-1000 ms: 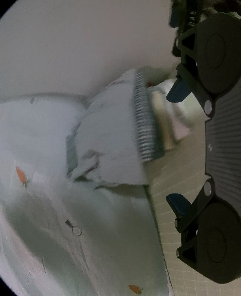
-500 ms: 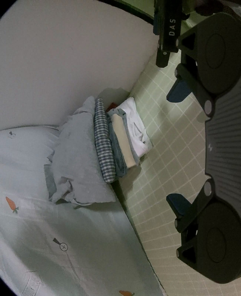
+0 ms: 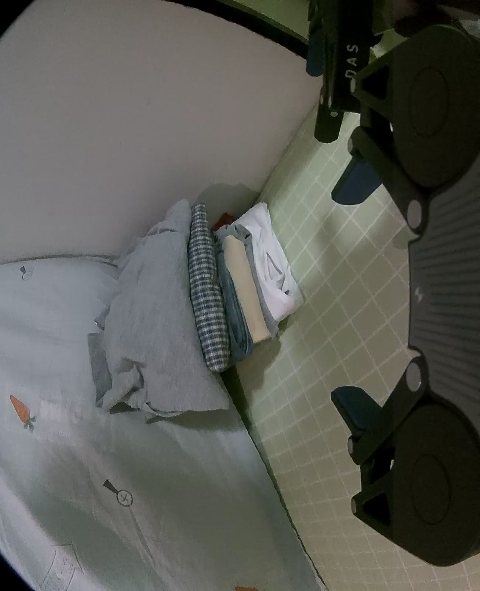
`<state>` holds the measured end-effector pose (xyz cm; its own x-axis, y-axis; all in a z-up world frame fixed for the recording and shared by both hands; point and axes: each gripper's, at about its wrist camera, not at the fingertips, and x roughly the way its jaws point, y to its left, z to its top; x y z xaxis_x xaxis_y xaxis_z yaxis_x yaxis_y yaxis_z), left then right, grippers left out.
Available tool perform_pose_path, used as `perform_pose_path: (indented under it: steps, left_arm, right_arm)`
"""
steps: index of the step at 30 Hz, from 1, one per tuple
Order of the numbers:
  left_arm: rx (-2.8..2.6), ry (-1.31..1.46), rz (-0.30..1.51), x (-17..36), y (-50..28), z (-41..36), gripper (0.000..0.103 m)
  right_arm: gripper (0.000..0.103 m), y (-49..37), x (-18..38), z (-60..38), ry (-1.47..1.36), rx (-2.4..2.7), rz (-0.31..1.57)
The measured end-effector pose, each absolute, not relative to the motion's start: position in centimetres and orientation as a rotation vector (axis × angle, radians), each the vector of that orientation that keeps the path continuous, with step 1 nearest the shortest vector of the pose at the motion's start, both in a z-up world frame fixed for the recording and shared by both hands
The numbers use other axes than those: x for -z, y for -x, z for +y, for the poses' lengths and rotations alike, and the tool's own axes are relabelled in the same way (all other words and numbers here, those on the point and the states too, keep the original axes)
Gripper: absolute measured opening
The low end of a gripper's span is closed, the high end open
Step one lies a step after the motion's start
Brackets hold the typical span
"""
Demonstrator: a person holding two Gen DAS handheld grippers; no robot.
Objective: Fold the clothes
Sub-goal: 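Open both grippers and withdraw from the clothes stack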
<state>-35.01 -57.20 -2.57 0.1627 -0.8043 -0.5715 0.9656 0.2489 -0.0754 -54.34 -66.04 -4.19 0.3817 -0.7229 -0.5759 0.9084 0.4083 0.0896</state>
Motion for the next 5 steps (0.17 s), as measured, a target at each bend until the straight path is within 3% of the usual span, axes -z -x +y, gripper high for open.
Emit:
perform_pose_path:
  steps: [5]
  left_arm:
    - [1.298,-0.342,0.569,2.58,35.06,-57.12,0.103]
  right_arm:
    - [0.102,54.38,4.19,-65.94,-0.431,1.083,0.494]
